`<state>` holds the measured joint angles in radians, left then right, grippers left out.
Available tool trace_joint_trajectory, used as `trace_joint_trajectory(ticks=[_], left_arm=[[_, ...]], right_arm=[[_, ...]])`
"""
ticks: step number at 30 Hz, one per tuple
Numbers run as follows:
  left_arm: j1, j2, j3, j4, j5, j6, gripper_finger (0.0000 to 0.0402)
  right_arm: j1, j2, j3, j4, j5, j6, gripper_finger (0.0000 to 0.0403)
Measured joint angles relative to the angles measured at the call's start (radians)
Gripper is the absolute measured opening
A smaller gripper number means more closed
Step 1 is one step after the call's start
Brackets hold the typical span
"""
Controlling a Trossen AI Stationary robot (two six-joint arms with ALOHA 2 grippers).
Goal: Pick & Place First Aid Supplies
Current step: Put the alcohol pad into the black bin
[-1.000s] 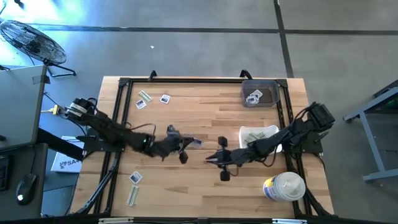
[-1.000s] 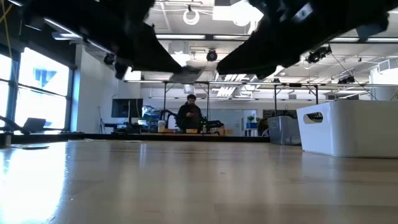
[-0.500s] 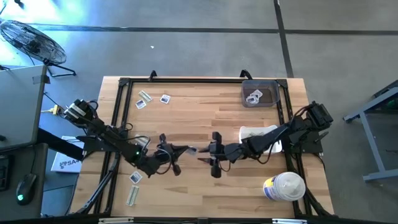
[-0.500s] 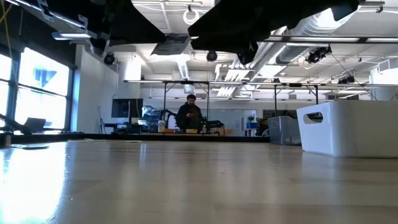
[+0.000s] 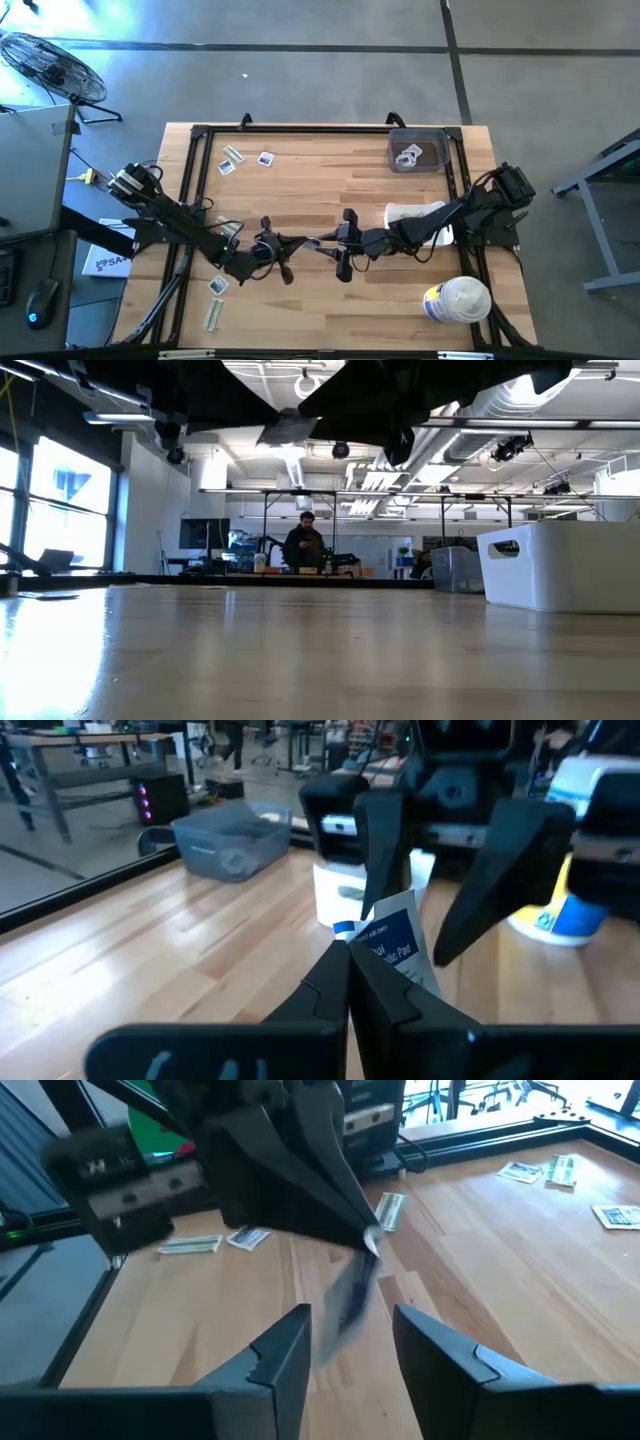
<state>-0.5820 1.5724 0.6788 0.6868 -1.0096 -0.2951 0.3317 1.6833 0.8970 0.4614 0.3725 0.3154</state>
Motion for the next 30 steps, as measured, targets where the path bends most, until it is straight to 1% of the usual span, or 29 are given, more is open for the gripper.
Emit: trace_joint_trajectory(ticks=[2,5,8,12,13,17,20,23,26,30], left_arm=[[0.002,0.015,-0.001,0.011,0.002,0.000,0.0000],[0.008,0.028,-0.001,0.046,0.006,0.000,0.0000],[0.013,0.030,-0.001,0.068,0.009,0.003,0.0000],[0.015,0.030,-0.001,0.065,0.034,0.003,0.0000],[0.015,0.030,-0.001,0.064,0.035,0.003,0.0000],[0.014,0.030,-0.001,0.045,0.052,-0.002,0.0001],[0.013,0.030,-0.001,0.049,0.050,-0.005,0.0001],[0.013,0.028,-0.001,0.044,0.041,0.000,0.0004],[0.012,0.019,-0.001,0.028,0.031,0.002,0.0021],[0.012,-0.013,-0.001,-0.009,0.032,-0.003,0.0062]], right_arm=[[0.000,0.000,0.000,0.000,0.000,0.011,0.0135],[0.000,0.000,0.000,0.000,0.000,0.028,0.0116],[0.000,0.013,0.000,0.015,0.007,0.027,0.0079],[-0.003,0.039,-0.001,0.038,-0.001,0.024,0.0015],[-0.004,0.044,-0.001,0.039,-0.001,0.021,0.0008],[-0.006,0.052,-0.001,0.036,0.026,0.025,0.0016],[-0.007,0.052,-0.001,0.033,0.037,0.018,0.0005],[-0.007,0.052,-0.001,0.032,0.037,0.007,0.0005],[-0.007,0.052,-0.001,0.028,0.037,0.007,0.0003],[-0.006,0.052,-0.001,0.028,0.037,0.005,0.0004]])
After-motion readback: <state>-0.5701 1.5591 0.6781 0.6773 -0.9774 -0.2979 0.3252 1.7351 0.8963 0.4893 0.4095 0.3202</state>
